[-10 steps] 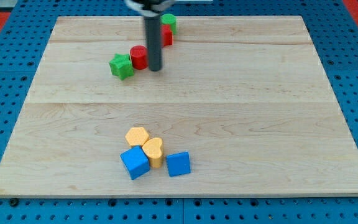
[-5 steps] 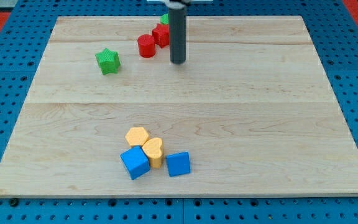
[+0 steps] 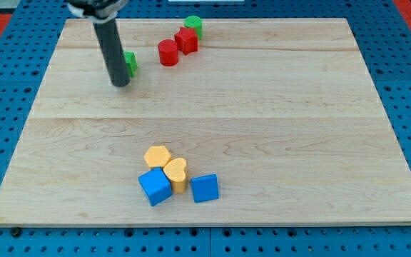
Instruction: Move the green star into the red circle
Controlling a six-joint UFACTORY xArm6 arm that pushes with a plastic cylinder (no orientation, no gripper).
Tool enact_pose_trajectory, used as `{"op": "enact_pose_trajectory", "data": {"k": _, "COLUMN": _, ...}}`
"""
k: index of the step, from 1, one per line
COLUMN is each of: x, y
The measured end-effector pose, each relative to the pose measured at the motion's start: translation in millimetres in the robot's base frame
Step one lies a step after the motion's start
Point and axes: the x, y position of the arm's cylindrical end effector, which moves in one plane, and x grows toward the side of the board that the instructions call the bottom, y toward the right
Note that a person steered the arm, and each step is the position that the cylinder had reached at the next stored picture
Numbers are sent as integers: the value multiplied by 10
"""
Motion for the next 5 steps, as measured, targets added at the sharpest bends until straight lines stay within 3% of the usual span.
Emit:
{"op": "enact_pose_trajectory", "data": {"k": 1, "x": 25, "y": -322}}
{"op": "enact_pose_trajectory", "data": {"k": 2, "x": -713, "y": -288}}
{"op": "enact_pose_trajectory", "data": {"k": 3, "x": -1003, "y": -79}}
{"op": "enact_pose_trajectory", "data": {"k": 4, "x": -1012, "y": 612}}
{"op": "enact_pose_trajectory", "data": {"k": 5, "x": -983, "y": 377}}
